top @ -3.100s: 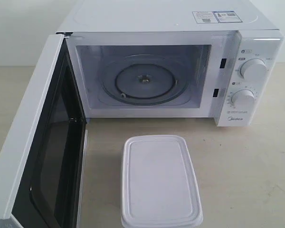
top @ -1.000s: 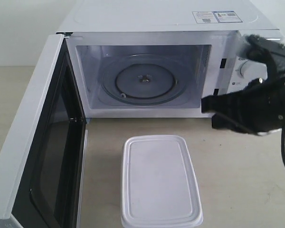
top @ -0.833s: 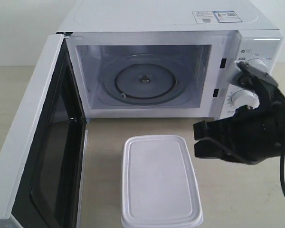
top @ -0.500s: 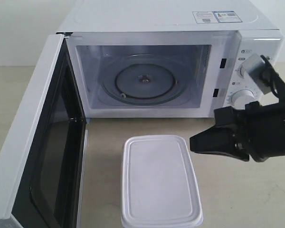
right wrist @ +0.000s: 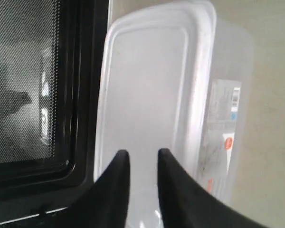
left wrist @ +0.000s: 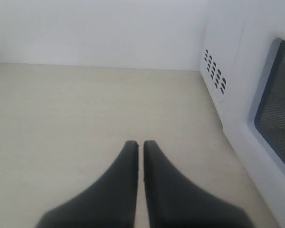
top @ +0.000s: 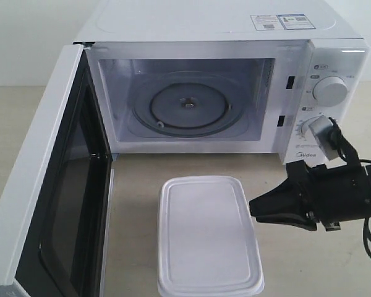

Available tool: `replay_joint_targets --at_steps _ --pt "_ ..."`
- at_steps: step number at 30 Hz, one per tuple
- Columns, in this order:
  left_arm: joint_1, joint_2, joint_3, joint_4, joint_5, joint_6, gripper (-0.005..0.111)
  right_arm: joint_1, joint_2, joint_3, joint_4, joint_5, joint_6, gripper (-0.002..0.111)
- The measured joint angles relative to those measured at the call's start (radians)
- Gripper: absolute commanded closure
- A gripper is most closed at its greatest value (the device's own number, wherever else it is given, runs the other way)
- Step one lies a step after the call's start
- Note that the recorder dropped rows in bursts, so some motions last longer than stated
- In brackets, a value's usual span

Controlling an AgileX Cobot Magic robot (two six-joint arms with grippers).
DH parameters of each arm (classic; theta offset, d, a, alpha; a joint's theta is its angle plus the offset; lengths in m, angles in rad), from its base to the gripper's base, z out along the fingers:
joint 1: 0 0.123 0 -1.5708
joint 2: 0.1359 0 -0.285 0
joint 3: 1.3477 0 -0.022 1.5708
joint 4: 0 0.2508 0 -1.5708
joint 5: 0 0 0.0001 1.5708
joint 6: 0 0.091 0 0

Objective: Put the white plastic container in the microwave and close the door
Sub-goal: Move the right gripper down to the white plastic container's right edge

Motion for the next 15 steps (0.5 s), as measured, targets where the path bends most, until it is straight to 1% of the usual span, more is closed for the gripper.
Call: replay_joint_targets --at_steps 1,2,3,8,15 --pt "0.0 0.0 0.0 0.0 0.0 0.0 0.102 0.0 0.024 -0.002 0.028 -0.008 -0.032 0.058" --pt "0.0 0.0 0.0 0.0 0.0 0.0 0.102 0.0 0.038 -0.002 0.041 -0.016 -0.05 0.053" --pt "0.0 0.0 0.0 0.0 0.0 0.0 0.102 0.0 0.049 -0.002 0.052 -0.026 -0.068 0.051" --pt "0.0 0.0 0.0 0.0 0.0 0.0 0.102 0.007 0.098 -0.002 0.076 -0.064 -0.098 0.061" --pt "0.0 0.0 0.0 0.0 0.0 0.0 0.102 0.093 0.117 -0.002 0.107 -0.121 -0.129 0.061"
